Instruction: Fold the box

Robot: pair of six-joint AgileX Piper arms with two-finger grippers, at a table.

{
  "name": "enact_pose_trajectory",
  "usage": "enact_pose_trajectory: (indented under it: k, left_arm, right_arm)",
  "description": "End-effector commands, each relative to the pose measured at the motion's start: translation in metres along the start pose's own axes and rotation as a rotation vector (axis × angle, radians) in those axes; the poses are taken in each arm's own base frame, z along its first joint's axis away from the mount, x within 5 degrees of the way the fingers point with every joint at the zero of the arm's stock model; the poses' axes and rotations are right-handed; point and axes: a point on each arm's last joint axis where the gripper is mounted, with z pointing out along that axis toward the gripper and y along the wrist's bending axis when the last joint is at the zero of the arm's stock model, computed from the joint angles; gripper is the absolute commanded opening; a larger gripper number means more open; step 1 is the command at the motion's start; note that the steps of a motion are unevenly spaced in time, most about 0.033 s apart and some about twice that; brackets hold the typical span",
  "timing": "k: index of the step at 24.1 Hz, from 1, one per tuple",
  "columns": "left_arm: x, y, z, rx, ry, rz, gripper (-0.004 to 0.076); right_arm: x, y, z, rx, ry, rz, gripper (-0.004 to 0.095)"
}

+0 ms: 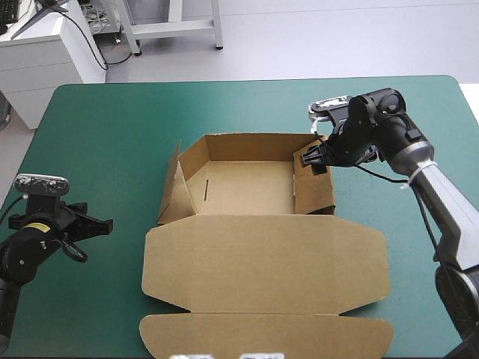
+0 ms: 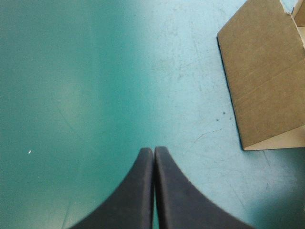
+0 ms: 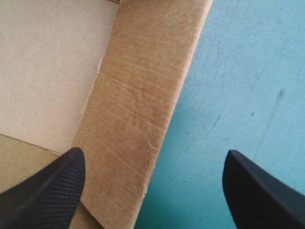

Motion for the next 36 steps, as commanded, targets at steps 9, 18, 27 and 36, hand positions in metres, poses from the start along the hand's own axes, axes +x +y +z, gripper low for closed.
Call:
enact_pose_trajectory:
  k: [9, 18, 27, 36]
  left_arm:
    - [-0.012, 0.001, -0.006, -0.012, -0.079, -0.02, -0.0009]
    - [-0.011, 0.001, -0.006, -0.008, -0.069, -0.02, -0.0009]
    - [-0.011, 0.001, -0.006, -0.008, -0.069, -0.02, -0.0009]
    - [-0.011, 0.001, -0.006, -0.008, -0.069, -0.02, -0.0009]
  right_arm:
    - [-0.011, 0.004, 0.034, -0.04, -0.015, 0.054, 0.0691]
    - [-0.013, 0.005, 0.08, -0.034, 0.085, 0.062, 0.0343]
    - [-0.015, 0.005, 0.08, -0.037, 0.064, 0.016, -0.0019]
    - [-0.016, -0.027, 0.046, -0.046, -0.016, 0.004, -0.0019]
